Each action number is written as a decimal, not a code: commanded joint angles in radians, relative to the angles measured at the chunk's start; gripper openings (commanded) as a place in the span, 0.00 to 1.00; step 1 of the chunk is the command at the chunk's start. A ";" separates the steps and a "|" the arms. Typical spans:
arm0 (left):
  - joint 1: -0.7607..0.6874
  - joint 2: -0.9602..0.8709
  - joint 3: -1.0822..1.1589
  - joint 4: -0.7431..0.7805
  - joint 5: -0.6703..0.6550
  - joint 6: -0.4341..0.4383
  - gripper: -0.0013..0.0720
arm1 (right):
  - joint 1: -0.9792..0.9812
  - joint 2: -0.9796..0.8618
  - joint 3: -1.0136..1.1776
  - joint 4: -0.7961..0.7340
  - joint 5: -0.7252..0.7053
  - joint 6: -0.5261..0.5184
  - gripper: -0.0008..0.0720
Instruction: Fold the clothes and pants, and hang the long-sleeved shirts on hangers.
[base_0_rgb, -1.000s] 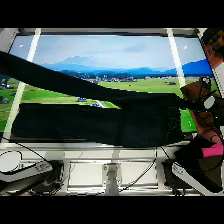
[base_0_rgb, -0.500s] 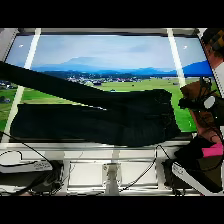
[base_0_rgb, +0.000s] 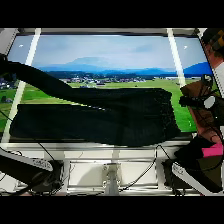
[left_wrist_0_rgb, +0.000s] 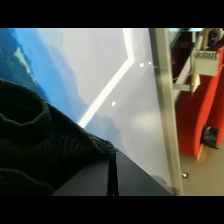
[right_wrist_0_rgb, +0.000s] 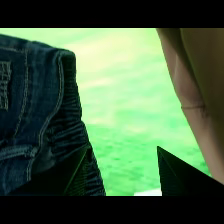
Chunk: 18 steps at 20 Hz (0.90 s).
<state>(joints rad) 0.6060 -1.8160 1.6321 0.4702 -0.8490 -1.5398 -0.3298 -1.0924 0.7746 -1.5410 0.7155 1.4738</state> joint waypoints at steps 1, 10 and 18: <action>-0.034 -0.055 0.000 -0.082 0.087 0.193 0.24 | 0.000 0.000 0.000 0.000 -0.038 0.002 0.63; 0.008 -0.029 0.001 -0.085 -0.010 0.603 0.82 | 0.000 0.000 0.000 0.000 -0.039 0.001 0.63; -0.008 -0.047 0.000 0.526 -0.114 0.283 0.76 | 0.000 0.000 -0.001 0.000 -0.039 0.001 0.63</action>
<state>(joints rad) 0.6064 -1.8542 1.6321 0.8516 -0.9386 -1.1976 -0.3298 -1.0924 0.7746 -1.5414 0.6769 1.4750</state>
